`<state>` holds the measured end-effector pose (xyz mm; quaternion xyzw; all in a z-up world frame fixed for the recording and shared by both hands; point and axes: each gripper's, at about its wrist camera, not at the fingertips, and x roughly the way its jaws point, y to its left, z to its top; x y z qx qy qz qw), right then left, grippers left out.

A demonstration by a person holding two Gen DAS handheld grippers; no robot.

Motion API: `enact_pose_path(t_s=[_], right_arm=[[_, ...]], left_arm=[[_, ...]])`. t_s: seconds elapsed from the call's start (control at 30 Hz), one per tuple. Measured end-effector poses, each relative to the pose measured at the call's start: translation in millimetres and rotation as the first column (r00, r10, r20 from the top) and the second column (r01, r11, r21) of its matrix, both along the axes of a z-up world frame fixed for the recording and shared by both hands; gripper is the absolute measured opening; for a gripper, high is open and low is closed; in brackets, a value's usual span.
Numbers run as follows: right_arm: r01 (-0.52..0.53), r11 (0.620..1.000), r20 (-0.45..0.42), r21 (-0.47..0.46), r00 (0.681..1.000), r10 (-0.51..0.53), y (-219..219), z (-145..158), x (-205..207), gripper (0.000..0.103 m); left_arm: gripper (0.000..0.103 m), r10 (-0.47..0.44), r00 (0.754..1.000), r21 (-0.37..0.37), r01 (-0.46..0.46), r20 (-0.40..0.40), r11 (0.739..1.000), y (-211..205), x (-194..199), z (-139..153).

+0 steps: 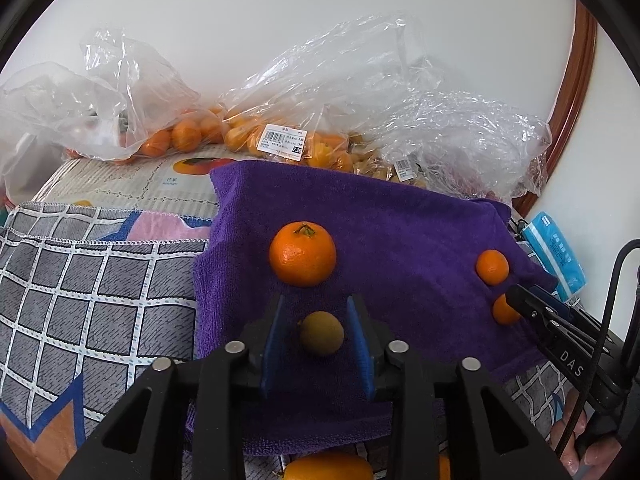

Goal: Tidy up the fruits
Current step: 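Withdraw both grippers from the towel toward the loose fruit on the bed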

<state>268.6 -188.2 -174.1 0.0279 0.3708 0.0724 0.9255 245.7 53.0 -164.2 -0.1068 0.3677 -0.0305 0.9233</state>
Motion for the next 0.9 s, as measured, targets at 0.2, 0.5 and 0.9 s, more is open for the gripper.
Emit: enact_pose_path(t_s=[0.2, 0.5, 0.9], right_arm=[[0.005, 1.000, -0.005, -0.009, 1.000, -0.005, 3.3, 1.4, -5.8, 0.039], [0.016, 1.000, 0.015, -0.019, 1.000, -0.016, 4.9, 23.8, -36.3, 0.039], [0.065, 0.998, 0.003, 0.007, 0.998, -0.065, -8.7, 48.7, -75.4, 0.043]], left_arm=[[0.036, 0.010, 1.000, -0.002, -0.010, 0.025, 1.000, 0.5, -5.3, 5.2], [0.036, 0.042, 0.992, 0.006, -0.043, 0.116, 0.999, 5.1, -21.9, 28.0], [0.042, 0.002, 0.992, 0.030, -0.006, 0.126, 1.000, 15.5, -70.5, 60.5]])
